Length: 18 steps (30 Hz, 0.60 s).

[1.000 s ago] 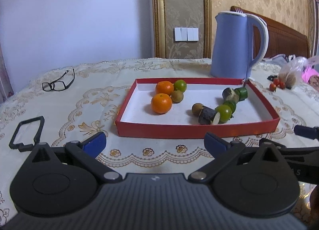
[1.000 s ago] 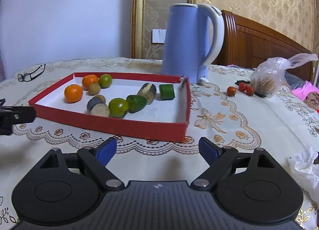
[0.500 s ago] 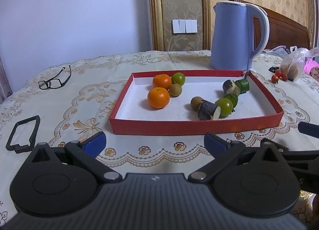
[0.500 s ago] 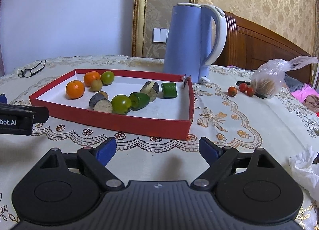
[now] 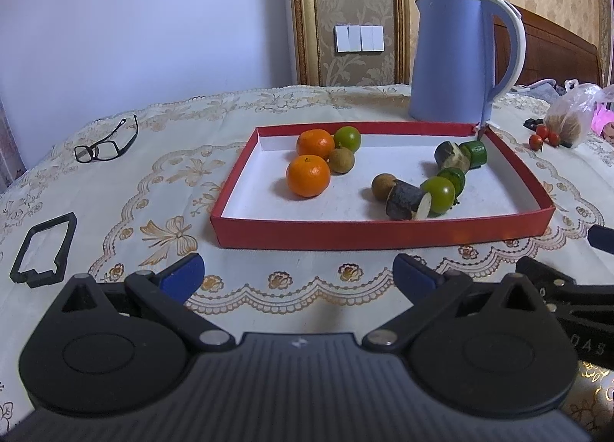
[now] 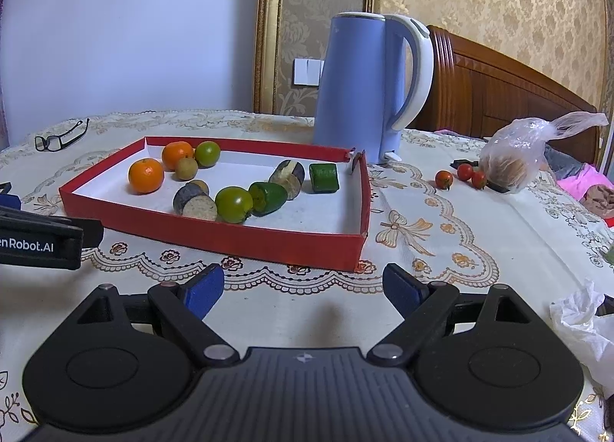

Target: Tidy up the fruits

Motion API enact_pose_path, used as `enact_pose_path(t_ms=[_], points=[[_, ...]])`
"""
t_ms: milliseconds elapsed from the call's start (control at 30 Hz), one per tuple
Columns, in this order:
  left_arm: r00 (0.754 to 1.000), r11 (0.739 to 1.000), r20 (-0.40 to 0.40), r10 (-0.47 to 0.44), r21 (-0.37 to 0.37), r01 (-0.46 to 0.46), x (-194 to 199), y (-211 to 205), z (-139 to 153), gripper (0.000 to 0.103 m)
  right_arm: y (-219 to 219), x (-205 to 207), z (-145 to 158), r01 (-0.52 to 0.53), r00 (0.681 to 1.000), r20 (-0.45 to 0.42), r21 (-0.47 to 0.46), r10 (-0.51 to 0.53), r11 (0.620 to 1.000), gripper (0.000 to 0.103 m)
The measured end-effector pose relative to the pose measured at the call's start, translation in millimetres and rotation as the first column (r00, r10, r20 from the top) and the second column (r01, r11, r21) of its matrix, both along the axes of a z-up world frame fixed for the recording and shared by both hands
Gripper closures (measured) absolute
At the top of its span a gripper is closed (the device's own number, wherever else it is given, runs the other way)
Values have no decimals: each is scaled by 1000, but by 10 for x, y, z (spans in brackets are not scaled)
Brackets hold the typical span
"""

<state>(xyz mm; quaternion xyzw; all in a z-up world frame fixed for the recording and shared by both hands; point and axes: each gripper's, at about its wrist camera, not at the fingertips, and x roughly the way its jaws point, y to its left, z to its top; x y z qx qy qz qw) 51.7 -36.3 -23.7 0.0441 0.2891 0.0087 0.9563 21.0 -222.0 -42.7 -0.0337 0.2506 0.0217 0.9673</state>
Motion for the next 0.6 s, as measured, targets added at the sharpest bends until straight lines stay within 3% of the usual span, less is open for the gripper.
enact_pose_path(t_ms=[400,600], points=[[1000,1000,-12,5,6,-5,35,18,-29,0,-7,90,-74,18,999,-39,1,-18,1000,13],[1000,1000,6,3,11,-3,4,18,-18,0,21,195,-141,21,993,-115,-18,-23,1000,13]])
